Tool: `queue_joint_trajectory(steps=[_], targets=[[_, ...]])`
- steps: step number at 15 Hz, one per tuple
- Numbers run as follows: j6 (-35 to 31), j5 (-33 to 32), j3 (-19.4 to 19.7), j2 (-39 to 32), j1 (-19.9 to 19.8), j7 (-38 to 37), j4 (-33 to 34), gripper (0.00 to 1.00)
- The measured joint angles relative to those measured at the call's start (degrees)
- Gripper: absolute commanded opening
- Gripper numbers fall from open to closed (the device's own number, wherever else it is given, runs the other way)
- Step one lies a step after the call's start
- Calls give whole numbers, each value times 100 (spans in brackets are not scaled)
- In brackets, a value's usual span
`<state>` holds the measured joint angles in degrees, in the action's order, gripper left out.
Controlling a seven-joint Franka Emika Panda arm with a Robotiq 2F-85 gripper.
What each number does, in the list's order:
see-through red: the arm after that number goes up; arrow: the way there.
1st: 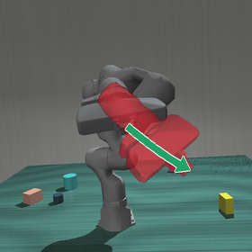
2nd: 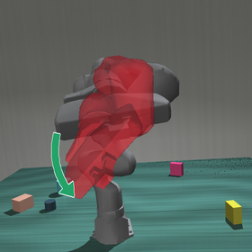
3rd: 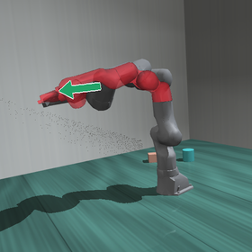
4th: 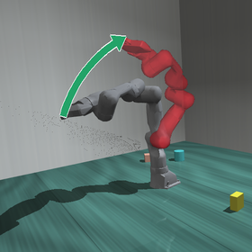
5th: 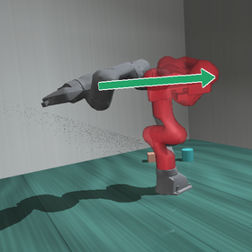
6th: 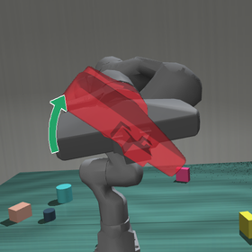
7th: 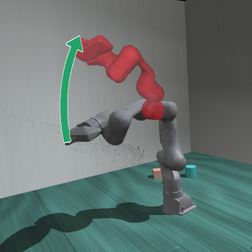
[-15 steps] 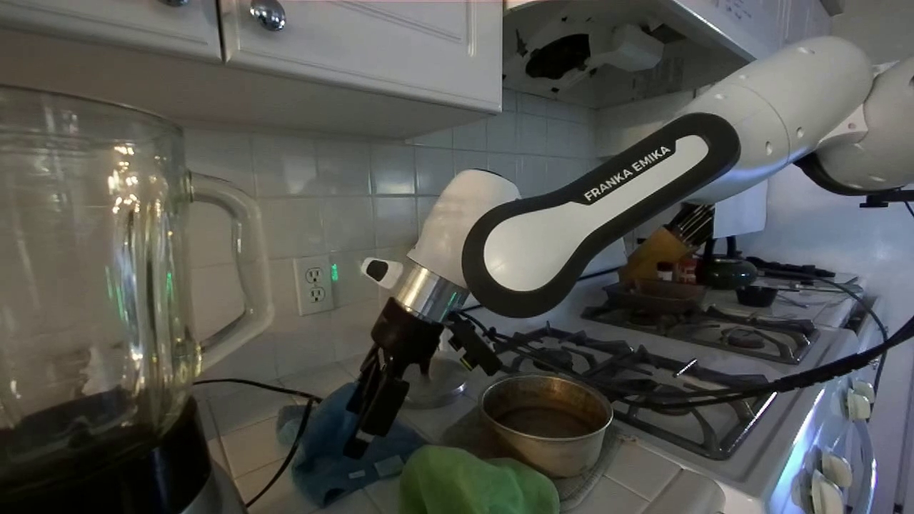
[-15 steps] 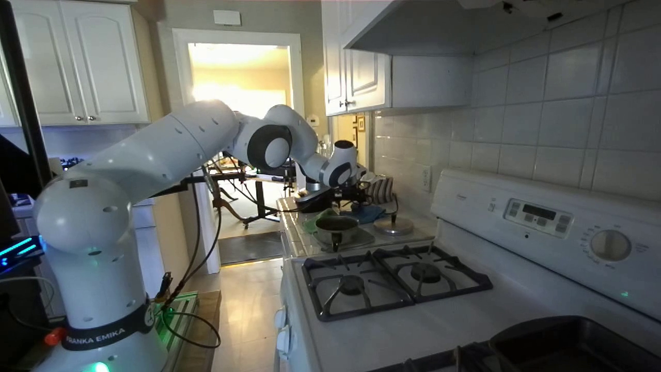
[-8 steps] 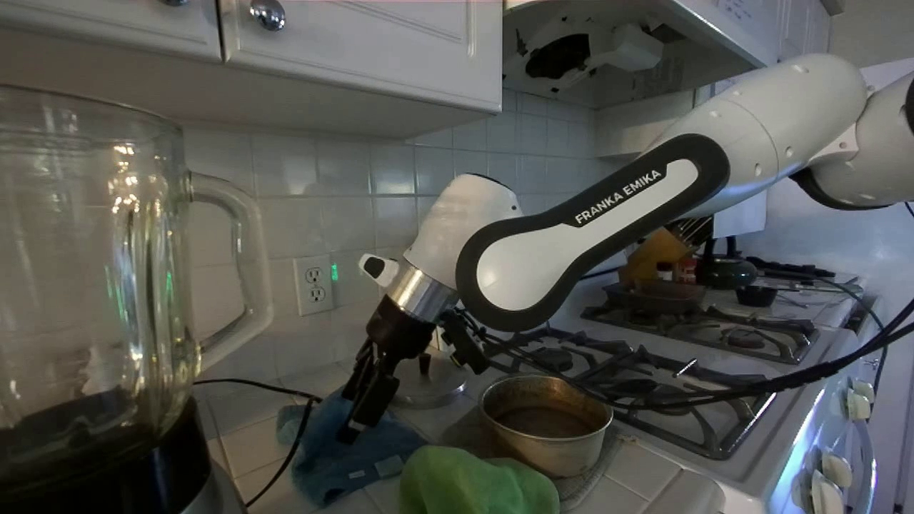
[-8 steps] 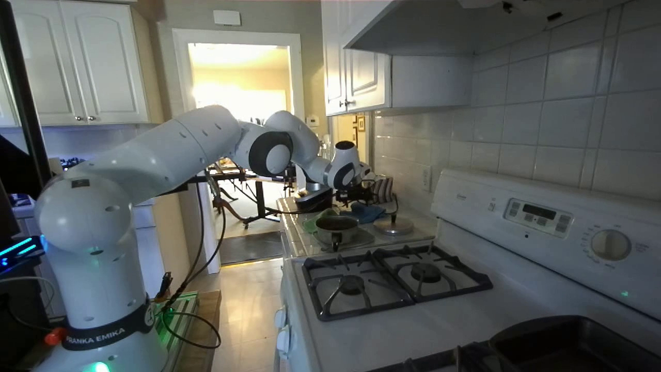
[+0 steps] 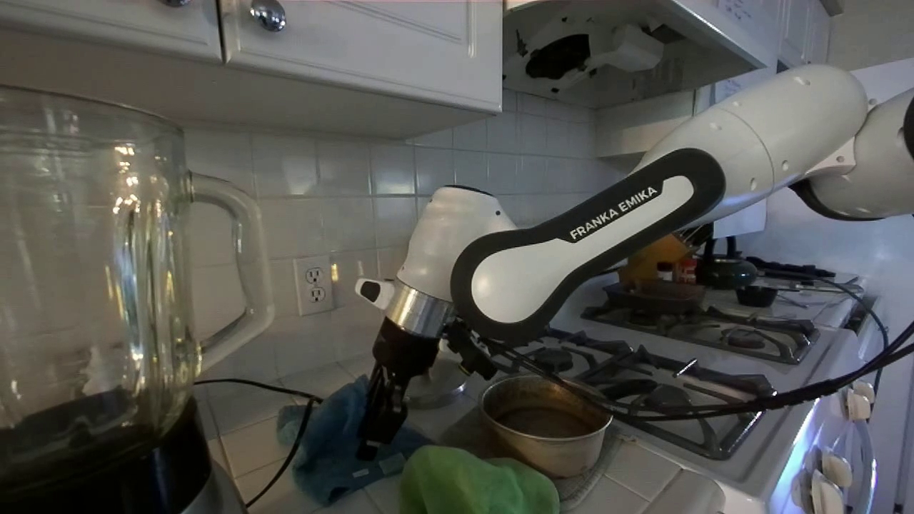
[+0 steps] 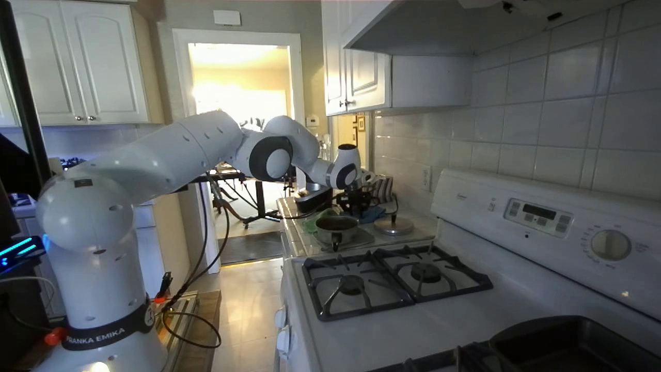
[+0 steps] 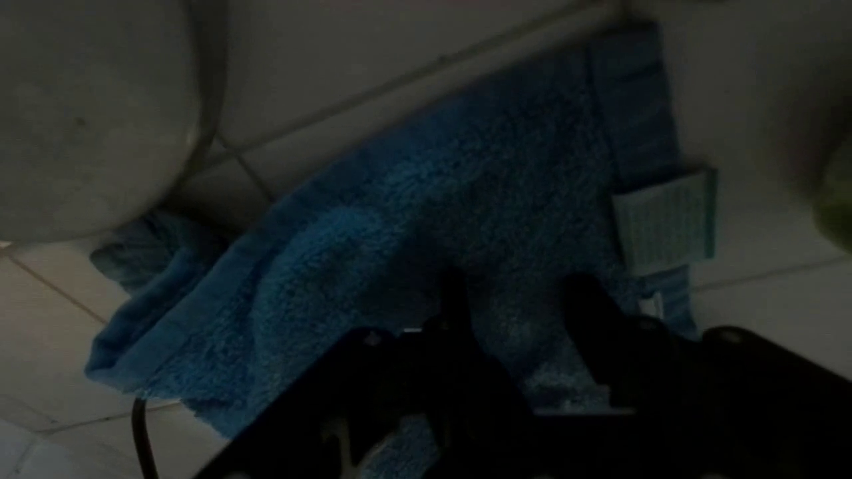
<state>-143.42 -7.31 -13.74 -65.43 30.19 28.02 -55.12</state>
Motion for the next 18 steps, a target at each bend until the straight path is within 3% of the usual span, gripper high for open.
queue_joint_trajectory(steps=[1, 3, 8, 18], targets=[[165, 0, 6, -1, 10, -22, 59, 5], [475, 0, 10, -7, 18, -57, 179, 0], [942, 48, -8, -27, 11, -112, 390, 1], [655, 435, -316, 46, -161, -224, 699, 1]])
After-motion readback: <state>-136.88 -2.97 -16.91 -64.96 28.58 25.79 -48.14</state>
